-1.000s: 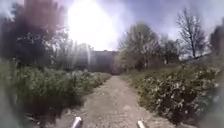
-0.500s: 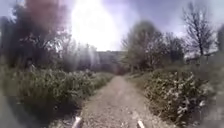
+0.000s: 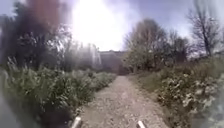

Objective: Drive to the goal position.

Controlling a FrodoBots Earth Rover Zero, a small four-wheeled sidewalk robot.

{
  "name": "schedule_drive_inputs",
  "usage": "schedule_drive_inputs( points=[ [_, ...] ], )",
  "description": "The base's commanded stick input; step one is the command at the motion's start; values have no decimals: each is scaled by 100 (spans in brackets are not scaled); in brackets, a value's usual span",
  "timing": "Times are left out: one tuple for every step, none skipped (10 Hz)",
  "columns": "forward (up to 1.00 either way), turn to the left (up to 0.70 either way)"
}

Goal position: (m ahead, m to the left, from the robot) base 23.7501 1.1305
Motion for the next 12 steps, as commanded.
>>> schedule_drive_inputs(
  points=[
    [70, -35],
    [70, -35],
    [70, -8],
    [70, 0],
    [70, 0],
    [70, 0],
    [70, 0],
    [70, 0],
    [70, 0],
    [70, 0],
    [70, 0],
    [70, 0]
  ],
)
